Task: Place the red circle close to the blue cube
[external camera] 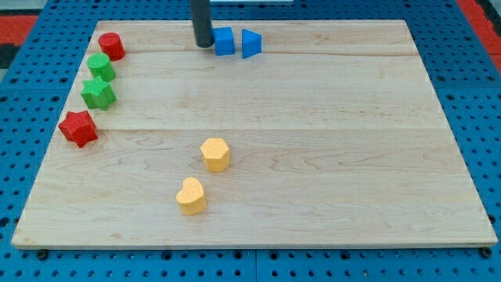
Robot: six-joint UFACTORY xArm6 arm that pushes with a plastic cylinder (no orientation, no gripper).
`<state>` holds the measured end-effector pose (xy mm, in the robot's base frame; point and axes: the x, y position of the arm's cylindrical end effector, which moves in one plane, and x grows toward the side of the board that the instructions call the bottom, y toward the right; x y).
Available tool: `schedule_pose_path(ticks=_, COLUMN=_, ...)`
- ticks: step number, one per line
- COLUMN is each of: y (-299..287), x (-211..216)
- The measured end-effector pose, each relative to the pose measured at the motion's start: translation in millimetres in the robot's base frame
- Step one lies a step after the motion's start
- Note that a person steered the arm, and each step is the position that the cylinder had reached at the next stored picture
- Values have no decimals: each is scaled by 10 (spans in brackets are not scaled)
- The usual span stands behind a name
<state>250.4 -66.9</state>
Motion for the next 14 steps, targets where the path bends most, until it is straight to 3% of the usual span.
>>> schedule_pose_path(ticks=1, y=-180, x=138)
schedule_pose_path(ticks=2, y=-756, x=292)
schedule_pose_path(ticks=4, y=-1263, x=-435)
schedule_pose_path(ticks=5, y=-2042, x=-481)
schedule_pose_path(ticks=6, y=-2377, x=-450)
schedule_pose_path(ticks=7, y=-2218, x=-17)
schedule_pose_path(ticks=8, y=-2068, x=116)
schedule_pose_path(ticks=9, y=-1608, x=75)
schedule_pose_path(ticks=11, y=-1376, x=275)
schedule_pose_path(ticks=14, y=-219, x=42)
